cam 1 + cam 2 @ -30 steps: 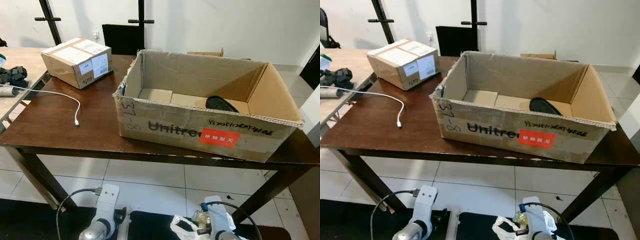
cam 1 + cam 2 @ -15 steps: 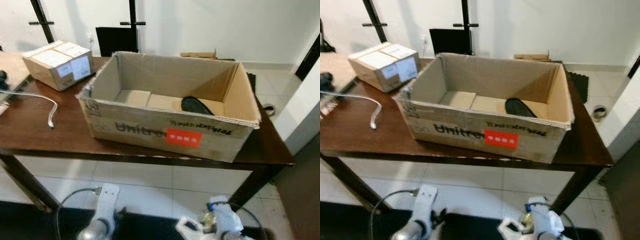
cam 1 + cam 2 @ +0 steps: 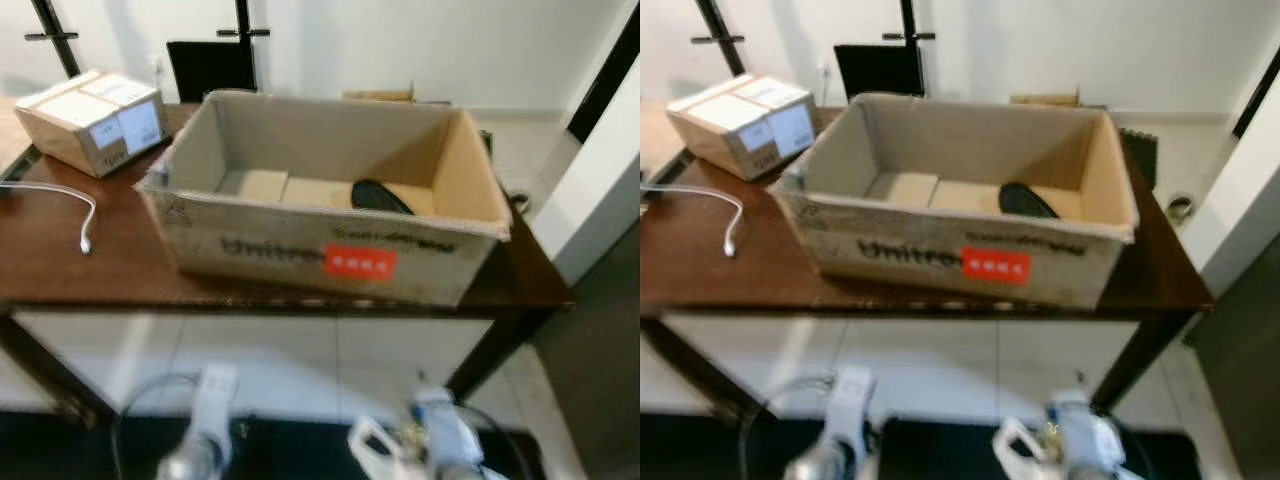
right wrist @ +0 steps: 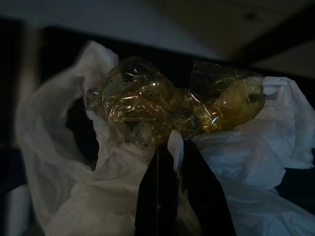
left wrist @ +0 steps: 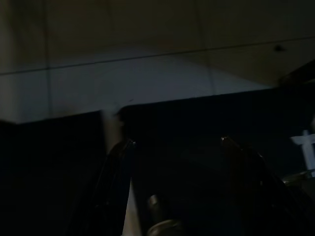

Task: Picking trash to rubbish bin

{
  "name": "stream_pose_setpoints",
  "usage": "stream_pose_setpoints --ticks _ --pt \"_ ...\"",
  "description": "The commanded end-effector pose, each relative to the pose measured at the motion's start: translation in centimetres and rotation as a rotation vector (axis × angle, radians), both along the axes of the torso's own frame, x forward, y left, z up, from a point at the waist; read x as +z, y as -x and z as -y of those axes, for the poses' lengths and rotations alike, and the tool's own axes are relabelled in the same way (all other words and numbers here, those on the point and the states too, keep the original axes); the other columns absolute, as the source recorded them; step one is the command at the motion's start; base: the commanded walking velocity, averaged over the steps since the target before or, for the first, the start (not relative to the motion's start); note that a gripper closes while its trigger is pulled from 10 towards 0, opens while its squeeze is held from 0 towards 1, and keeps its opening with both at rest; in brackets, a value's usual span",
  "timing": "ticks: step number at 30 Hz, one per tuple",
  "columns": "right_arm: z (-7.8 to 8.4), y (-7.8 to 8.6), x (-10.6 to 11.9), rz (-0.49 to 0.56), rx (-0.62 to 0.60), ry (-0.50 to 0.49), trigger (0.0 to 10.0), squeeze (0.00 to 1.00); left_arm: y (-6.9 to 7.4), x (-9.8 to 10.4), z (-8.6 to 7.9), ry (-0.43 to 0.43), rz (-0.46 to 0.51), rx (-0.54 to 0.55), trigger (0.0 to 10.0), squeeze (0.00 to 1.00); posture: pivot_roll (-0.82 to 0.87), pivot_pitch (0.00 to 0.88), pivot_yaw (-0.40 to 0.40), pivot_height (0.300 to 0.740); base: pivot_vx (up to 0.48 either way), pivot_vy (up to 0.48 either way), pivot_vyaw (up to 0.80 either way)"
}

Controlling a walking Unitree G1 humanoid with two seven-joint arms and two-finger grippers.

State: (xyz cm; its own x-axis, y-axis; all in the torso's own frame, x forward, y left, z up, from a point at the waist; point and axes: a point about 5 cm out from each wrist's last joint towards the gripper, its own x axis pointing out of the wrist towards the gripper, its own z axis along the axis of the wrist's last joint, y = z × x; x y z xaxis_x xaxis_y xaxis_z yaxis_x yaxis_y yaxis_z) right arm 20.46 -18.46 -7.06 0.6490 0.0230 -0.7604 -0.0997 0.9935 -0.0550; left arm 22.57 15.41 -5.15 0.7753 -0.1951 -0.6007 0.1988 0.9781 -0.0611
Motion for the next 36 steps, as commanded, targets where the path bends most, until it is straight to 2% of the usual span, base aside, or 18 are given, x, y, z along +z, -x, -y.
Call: stream_pose_setpoints --ticks 1,14,19,21,23,24,25,26,27,28,29,30,31,32,34,35,36 --pt "0.9 0.3 -0.1 -0.013 -0.014 0.017 10.0 0.0 0.5 -0.4 -0.3 -0.035 -0.027 -0.02 10.0 0.0 -0.07 0.092 0.015 0.74 0.0 0.0 0.0" --pt "1.0 0.4 -0.1 -0.013 -0.022 0.019 10.0 0.0 0.4 -0.4 -0.2 -0.076 -0.019 -0.056 10.0 0.0 -0.07 0.093 0.019 0.74 0.0 0.0 0.0" --pt "1.5 -0.3 0.4 -0.001 -0.016 0.021 10.0 0.0 0.2 -0.1 -0.1 -0.078 0.005 -0.06 10.0 0.0 -0.07 0.091 0.023 0.74 0.0 0.0 0.0" --pt "1.6 -1.2 1.0 -0.014 0.06 -0.027 10.0 0.0 -0.1 0.4 0.2 -0.071 0.05 -0.12 10.0 0.0 -0.07 0.089 0.028 0.74 0.0 0.0 0.0" --pt "1.0 -2.5 2.2 0.009 0.228 -0.131 10.0 0.0 -0.7 1.2 0.4 -0.052 0.103 -0.187 10.0 0.0 -0.08 0.088 0.031 0.74 0.0 0.0 0.0" --pt "0.9 -3.5 3.5 0.044 0.383 -0.168 10.0 0.0 -1.1 2.0 0.4 -0.035 0.154 -0.244 10.0 0.0 -0.08 0.086 0.034 0.74 0.0 0.0 0.0" --pt "0.9 -3.5 3.5 0.044 0.383 -0.168 10.0 0.0 -1.1 2.0 0.4 -0.035 0.154 -0.244 10.0 0.0 -0.08 0.086 0.034 0.74 0.0 0.0 0.0" --pt "1.2 -5.2 7.4 0.139 0.584 -0.244 10.0 0.0 -1.6 4.0 -0.1 0.022 0.241 -0.363 10.0 0.0 -0.08 0.083 0.032 0.74 0.0 0.0 0.0" --pt "1.2 -5.2 7.4 0.139 0.584 -0.244 10.0 0.0 -1.6 4.0 -0.1 0.022 0.241 -0.363 10.0 0.0 -0.08 0.083 0.032 0.74 0.0 0.0 0.0" --pt "1.4 -6.0 10.1 0.204 0.642 -0.303 10.0 0.0 -1.7 5.2 -0.4 0.063 0.278 -0.425 10.0 0.0 -0.08 0.083 0.032 0.74 0.0 0.0 0.0" --pt "1.5 -6.3 11.8 0.245 0.668 -0.344 10.0 0.0 -1.6 6.0 -0.6 0.089 0.297 -0.463 10.0 0.0 -0.08 0.082 0.027 0.74 0.0 0.0 0.0" --pt "1.5 -6.3 11.8 0.245 0.668 -0.344 10.0 0.0 -1.6 6.0 -0.6 0.089 0.297 -0.463 10.0 0.0 -0.08 0.082 0.027 0.74 0.0 0.0 0.0" --pt "1.8 -7.1 14.6 0.325 0.688 -0.401 10.0 0.0 -1.7 7.4 -0.9 0.125 0.325 -0.512 10.0 0.0 -0.07 0.08 0.023 0.74 0.0 0.0 0.0" --pt "1.8 -7.1 14.6 0.325 0.688 -0.401 10.0 0.0 -1.7 7.4 -0.9 0.125 0.325 -0.512 10.0 0.0 -0.07 0.08 0.023 0.74 0.0 0.0 0.0" --pt "2.1 -8.4 20.8 0.498 0.725 -0.535 10.0 0.0 -2.1 10.7 -1.6 0.171 0.39 -0.582 10.0 0.0 -0.07 0.079 0.018 0.74 0.0 0.0 0.0" --pt "2.1 -8.4 20.8 0.498 0.725 -0.535 10.0 0.0 -2.1 10.7 -1.6 0.171 0.39 -0.582 10.0 0.0 -0.07 0.079 0.018 0.74 0.0 0.0 0.0" --pt "2.2 -8.7 23.4 0.565 0.762 -0.592 10.0 0.0 -2.3 12.0 -1.8 0.2 0.419 -0.603 10.0 0.0 -0.06 0.077 0.016 0.74 0.0 0.0 0.0"
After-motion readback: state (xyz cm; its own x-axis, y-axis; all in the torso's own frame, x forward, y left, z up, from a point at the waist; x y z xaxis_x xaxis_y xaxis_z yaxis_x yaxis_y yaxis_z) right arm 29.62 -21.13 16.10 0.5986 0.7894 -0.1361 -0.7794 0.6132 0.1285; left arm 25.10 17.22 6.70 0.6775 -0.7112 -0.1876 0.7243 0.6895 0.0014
